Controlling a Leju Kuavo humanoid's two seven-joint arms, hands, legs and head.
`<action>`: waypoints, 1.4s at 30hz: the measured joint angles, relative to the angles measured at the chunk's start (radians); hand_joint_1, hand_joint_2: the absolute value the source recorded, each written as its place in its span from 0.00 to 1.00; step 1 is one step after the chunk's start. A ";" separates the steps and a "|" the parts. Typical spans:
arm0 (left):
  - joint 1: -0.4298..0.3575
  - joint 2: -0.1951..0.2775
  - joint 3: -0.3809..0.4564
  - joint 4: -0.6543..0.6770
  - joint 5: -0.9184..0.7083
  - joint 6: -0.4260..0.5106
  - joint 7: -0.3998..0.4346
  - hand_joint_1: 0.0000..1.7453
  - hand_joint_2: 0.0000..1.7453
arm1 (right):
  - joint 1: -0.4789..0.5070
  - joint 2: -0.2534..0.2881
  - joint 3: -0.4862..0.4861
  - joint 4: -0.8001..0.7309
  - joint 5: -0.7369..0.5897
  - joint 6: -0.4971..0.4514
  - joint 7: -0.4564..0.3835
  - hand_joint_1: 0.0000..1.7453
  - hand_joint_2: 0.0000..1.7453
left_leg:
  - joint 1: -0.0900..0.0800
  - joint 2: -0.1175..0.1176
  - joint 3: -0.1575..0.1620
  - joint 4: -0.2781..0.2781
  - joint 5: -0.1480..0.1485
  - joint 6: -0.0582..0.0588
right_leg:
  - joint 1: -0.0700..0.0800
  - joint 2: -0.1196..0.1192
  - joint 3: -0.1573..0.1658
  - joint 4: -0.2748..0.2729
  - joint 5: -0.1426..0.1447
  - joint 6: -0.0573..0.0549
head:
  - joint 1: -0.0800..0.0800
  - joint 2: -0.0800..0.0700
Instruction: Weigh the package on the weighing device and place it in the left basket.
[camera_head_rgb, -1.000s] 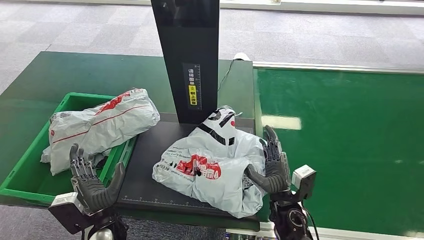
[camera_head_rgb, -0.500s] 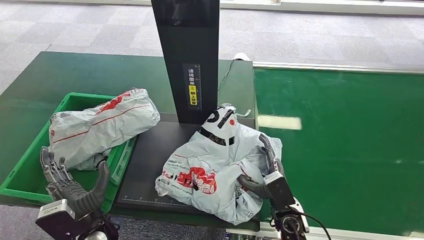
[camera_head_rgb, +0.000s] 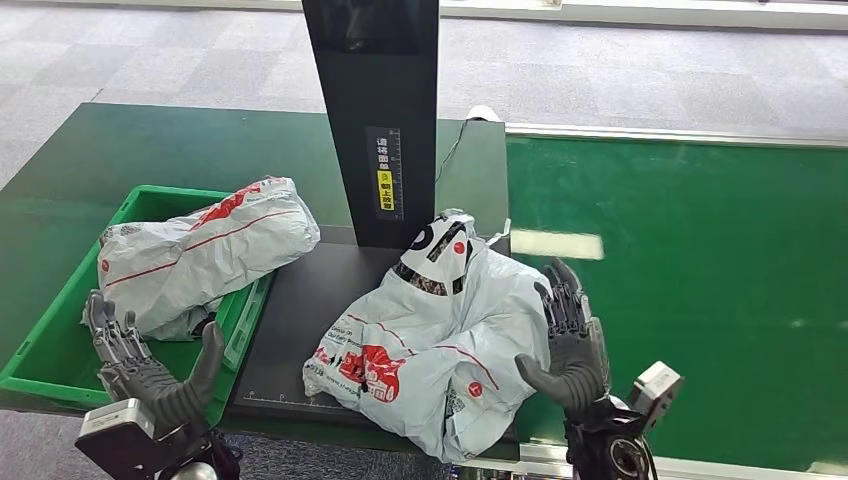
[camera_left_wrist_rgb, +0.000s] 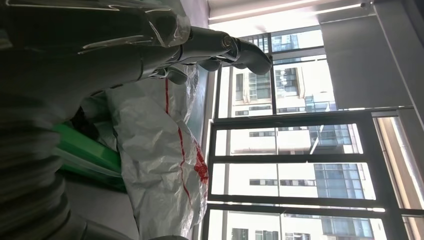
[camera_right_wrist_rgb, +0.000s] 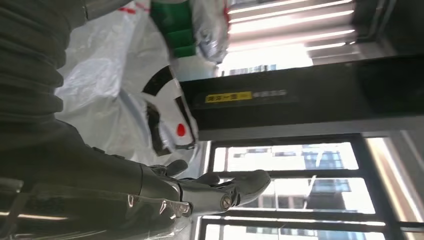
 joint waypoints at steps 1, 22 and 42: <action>0.000 -0.001 0.001 0.000 -0.001 -0.005 0.000 0.00 1.00 | 0.000 0.003 -0.012 -0.007 -0.052 0.046 0.002 0.00 1.00 | 0.000 0.000 0.000 0.000 0.000 0.000 | 0.000 0.000 0.000 0.000 0.000 0.000 | 0.000 0.000; -0.167 0.002 -0.348 0.407 -0.549 -0.431 0.264 0.00 1.00 | -0.046 0.057 -0.186 0.103 -0.362 0.239 0.091 0.00 1.00 | -0.001 0.001 0.001 0.000 0.000 0.000 | -0.001 0.000 0.000 0.000 0.001 0.000 | 0.002 0.000; -0.403 -0.014 -0.640 0.797 -0.560 -0.443 0.264 0.33 1.00 | -0.097 0.082 -0.190 0.247 -0.358 0.240 0.085 0.00 1.00 | -0.001 -0.001 0.000 0.000 0.000 0.000 | -0.001 -0.001 0.001 0.000 0.001 0.000 | 0.006 0.000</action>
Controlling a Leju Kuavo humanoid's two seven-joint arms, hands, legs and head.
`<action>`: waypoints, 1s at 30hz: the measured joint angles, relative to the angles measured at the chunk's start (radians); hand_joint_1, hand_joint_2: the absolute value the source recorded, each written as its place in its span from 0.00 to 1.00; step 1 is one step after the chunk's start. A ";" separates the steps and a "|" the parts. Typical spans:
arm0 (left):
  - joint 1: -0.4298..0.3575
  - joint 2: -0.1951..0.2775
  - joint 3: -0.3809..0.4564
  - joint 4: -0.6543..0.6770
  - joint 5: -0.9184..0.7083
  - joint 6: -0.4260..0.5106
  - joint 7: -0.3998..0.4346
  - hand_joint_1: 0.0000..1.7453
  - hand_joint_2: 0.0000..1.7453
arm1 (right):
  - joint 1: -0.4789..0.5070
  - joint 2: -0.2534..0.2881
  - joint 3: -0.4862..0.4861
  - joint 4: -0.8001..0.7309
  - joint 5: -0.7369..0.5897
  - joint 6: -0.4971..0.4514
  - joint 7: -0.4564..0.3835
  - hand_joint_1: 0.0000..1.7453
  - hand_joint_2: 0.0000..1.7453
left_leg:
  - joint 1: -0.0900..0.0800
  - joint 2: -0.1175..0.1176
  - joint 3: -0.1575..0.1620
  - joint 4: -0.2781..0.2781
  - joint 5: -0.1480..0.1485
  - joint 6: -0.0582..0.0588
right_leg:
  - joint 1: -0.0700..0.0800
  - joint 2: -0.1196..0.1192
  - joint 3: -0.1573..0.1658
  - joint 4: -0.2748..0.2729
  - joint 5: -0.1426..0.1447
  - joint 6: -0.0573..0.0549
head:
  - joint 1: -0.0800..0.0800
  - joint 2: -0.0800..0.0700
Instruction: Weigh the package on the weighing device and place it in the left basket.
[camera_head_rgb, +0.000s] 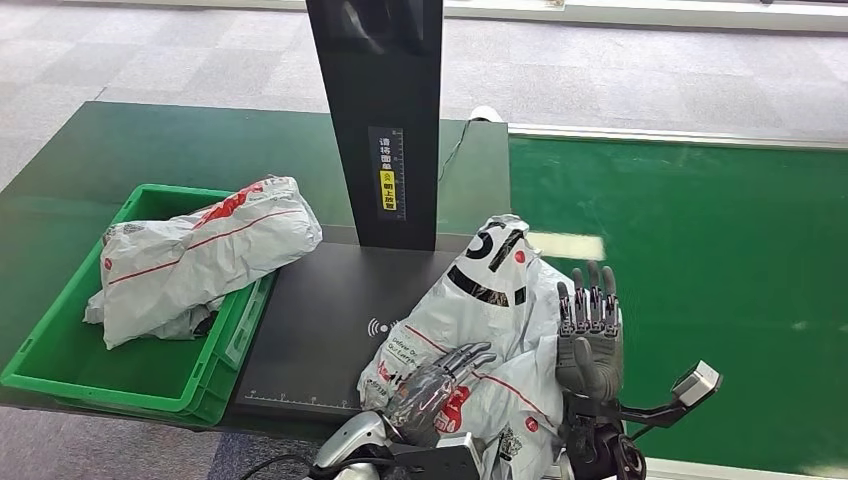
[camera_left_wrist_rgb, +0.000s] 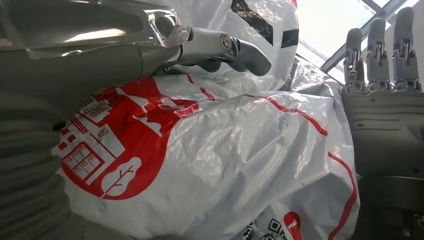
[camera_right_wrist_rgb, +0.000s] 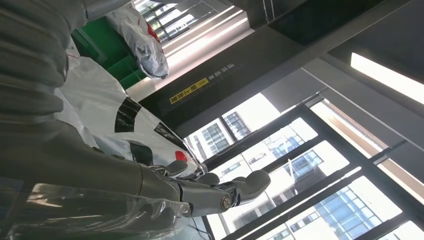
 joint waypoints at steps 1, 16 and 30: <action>-0.003 -0.003 -0.003 0.006 0.001 0.003 -0.002 0.57 1.00 | 0.000 0.000 0.000 0.000 0.000 0.000 0.000 0.00 1.00 | 0.000 0.000 0.000 0.000 0.000 0.000 | 0.000 0.000 0.000 0.000 0.000 0.000 | 0.000 0.000; 0.013 -0.002 0.050 -0.050 -0.006 0.233 0.013 1.00 1.00 | 0.039 0.011 0.001 -0.019 0.006 -0.006 -0.006 0.00 1.00 | 0.000 0.000 0.000 0.000 0.000 0.000 | 0.000 0.000 0.000 0.000 0.000 0.000 | 0.000 0.000; 0.181 0.038 0.313 -0.592 0.252 0.393 -0.144 1.00 1.00 | 0.109 0.024 -0.003 -0.120 -0.010 -0.044 0.013 0.00 1.00 | 0.000 0.001 -0.001 0.000 0.000 0.000 | 0.000 0.000 -0.001 0.000 -0.001 0.000 | 0.001 0.000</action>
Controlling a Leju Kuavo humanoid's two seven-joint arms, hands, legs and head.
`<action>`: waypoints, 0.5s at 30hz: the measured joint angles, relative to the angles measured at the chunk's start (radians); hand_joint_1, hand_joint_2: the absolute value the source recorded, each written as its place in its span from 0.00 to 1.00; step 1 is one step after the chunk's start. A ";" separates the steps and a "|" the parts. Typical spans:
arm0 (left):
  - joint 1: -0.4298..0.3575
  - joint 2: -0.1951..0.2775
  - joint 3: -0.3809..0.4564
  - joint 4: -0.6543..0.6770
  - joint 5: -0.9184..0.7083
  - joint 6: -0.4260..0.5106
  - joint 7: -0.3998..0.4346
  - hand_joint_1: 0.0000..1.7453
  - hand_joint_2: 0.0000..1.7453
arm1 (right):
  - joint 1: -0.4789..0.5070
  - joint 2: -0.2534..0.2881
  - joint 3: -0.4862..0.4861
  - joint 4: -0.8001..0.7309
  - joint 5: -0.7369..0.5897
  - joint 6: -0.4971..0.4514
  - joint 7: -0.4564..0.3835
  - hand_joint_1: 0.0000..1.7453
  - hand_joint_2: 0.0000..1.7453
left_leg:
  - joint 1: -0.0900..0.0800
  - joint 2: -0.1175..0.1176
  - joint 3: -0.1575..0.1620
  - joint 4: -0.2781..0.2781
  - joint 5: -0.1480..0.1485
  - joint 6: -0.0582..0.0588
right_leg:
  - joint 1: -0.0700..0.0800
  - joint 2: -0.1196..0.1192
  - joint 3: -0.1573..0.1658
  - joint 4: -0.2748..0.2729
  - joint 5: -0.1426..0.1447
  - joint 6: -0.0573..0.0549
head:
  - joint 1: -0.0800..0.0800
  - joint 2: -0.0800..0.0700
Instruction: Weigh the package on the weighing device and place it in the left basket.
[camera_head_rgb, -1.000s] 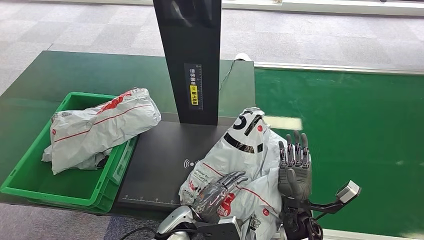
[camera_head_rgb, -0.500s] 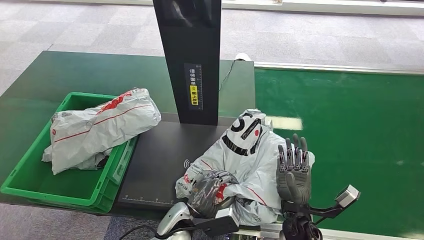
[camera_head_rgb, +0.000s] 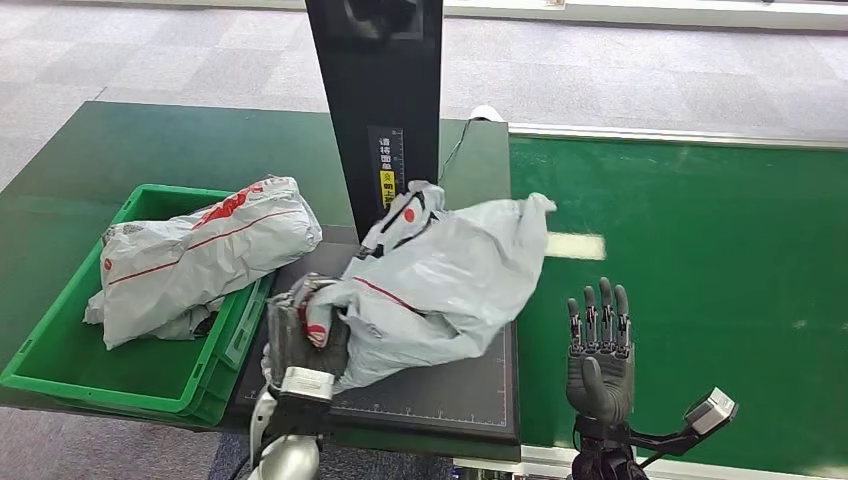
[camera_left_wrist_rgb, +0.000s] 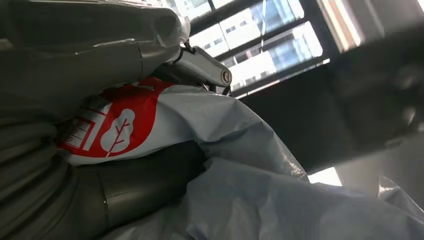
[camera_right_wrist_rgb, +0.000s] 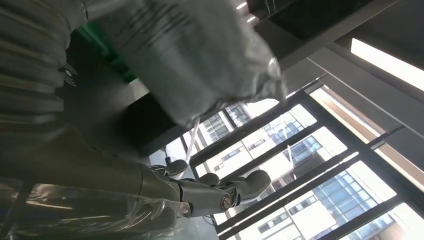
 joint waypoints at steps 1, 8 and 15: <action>0.012 0.005 0.019 -0.048 0.048 -0.006 -0.024 1.00 1.00 | 0.004 0.000 0.000 -0.005 -0.002 -0.002 0.000 0.00 1.00 | 0.000 0.000 0.000 0.000 0.000 0.000 | 0.000 0.000 0.000 0.000 0.000 0.000 | 0.000 0.000; 0.080 0.058 0.114 -0.368 0.436 -0.117 -0.115 1.00 1.00 | 0.029 0.001 -0.009 -0.030 -0.013 -0.010 0.002 0.00 1.00 | 0.000 0.000 0.000 0.000 0.000 0.000 | 0.000 0.000 0.000 0.000 0.000 0.000 | 0.000 0.000; 0.092 0.017 0.317 -0.582 0.615 -0.367 -0.120 1.00 1.00 | 0.053 0.018 -0.038 -0.079 -0.022 -0.018 0.033 0.00 1.00 | 0.000 0.000 0.000 0.000 0.000 0.000 | 0.000 0.000 0.000 0.000 0.000 0.000 | 0.000 0.000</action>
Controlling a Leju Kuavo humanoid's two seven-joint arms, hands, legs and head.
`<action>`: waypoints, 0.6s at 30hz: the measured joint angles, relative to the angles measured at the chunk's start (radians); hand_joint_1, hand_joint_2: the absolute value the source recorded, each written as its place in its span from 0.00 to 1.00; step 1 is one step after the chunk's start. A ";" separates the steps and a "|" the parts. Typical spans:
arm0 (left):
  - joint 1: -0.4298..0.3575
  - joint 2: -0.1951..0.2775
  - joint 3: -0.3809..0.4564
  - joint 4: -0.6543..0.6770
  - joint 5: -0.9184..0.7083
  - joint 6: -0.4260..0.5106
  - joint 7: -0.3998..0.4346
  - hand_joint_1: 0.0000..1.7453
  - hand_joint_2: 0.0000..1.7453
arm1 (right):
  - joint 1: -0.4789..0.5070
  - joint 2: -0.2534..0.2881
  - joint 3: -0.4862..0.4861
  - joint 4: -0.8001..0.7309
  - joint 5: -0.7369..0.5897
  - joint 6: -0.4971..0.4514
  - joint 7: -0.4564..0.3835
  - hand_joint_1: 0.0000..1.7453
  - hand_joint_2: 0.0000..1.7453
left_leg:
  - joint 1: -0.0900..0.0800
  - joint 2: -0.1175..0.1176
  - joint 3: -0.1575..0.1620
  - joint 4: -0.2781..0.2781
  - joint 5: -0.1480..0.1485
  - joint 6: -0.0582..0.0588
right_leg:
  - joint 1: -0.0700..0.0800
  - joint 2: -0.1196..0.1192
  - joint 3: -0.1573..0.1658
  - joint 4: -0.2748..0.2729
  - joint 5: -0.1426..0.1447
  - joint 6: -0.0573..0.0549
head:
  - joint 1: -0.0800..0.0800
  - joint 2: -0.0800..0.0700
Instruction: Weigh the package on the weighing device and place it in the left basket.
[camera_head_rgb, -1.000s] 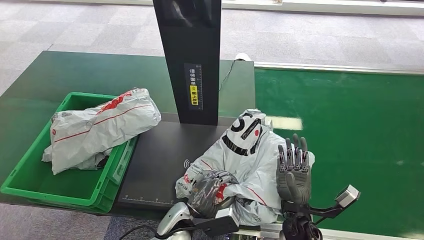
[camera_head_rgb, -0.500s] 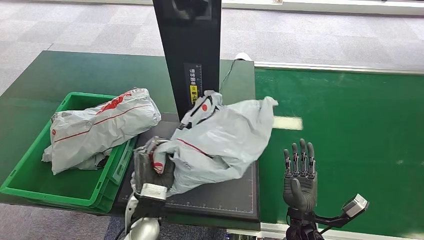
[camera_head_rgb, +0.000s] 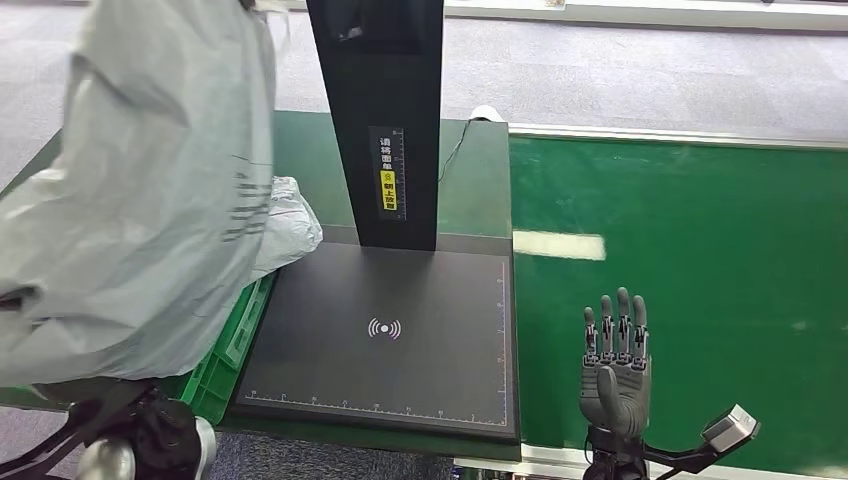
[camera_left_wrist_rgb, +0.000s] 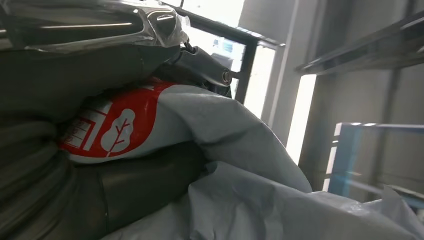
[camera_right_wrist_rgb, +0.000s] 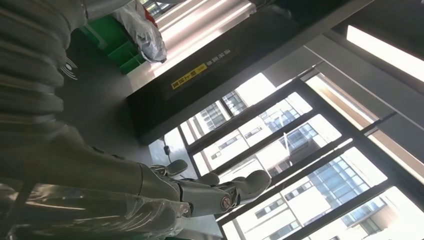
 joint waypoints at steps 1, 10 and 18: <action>0.001 -0.014 0.040 -0.011 0.013 -0.032 0.000 1.00 1.00 | 0.003 0.002 -0.002 -0.008 -0.002 -0.002 0.003 0.00 1.00 | 0.000 0.000 0.000 0.000 0.000 0.000 | 0.000 0.000 0.000 0.000 0.000 0.000 | 0.000 0.000; -0.070 -0.029 0.259 0.175 -0.120 0.054 0.016 1.00 1.00 | 0.013 0.014 -0.014 -0.031 0.001 0.011 0.017 0.00 1.00 | 0.000 -0.001 0.002 0.000 0.000 0.000 | 0.000 0.000 0.001 0.000 0.000 0.000 | 0.000 0.000; -0.260 0.055 0.313 0.653 -0.402 0.195 0.137 1.00 1.00 | 0.011 0.016 -0.016 -0.031 0.002 0.014 0.024 0.00 1.00 | 0.000 0.000 0.002 0.000 0.001 0.000 | 0.000 0.000 0.002 0.000 0.001 0.000 | 0.000 0.000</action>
